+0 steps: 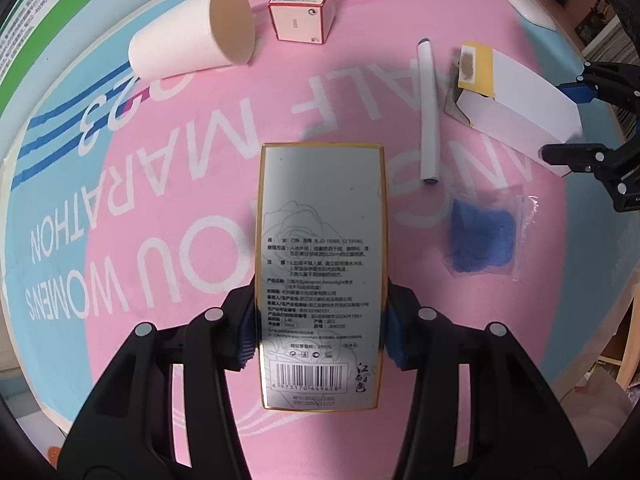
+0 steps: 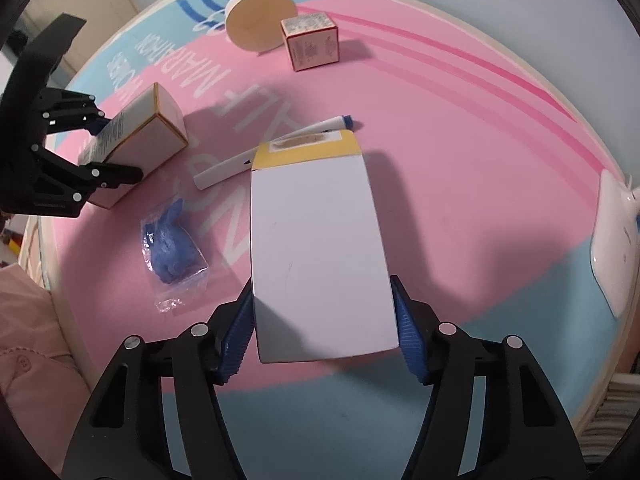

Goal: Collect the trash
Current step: 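Grasp the white product box with the left tool while the right tool grasps the yellow-ended white box, then carry both white boxes over the teal wastebasket with both tools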

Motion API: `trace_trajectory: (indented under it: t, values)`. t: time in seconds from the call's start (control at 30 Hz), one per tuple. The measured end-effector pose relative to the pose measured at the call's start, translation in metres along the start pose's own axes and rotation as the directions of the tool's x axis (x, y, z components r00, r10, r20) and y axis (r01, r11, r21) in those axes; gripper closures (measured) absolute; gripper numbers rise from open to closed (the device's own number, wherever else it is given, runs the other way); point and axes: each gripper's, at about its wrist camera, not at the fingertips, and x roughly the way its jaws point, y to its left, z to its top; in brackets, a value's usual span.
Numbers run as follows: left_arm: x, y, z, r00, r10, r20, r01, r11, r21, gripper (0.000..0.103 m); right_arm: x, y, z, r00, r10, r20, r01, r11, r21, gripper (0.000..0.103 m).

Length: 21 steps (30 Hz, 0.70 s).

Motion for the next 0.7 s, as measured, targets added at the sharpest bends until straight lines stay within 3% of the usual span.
trace_trajectory:
  t: [0.5,0.7]
  values:
    - [-0.035,-0.014,-0.032,0.998,-0.003,0.061,0.0,0.999,0.054,0.056,-0.033,0.017,-0.017,0.998,-0.039,0.058,0.034,0.996,0.078,0.042]
    - [-0.044,-0.018,-0.041,0.997,-0.013,0.077,0.004,0.994,0.109,0.056,-0.047,0.025,-0.034,0.994,-0.069,0.082,0.055,0.985,0.161,0.042]
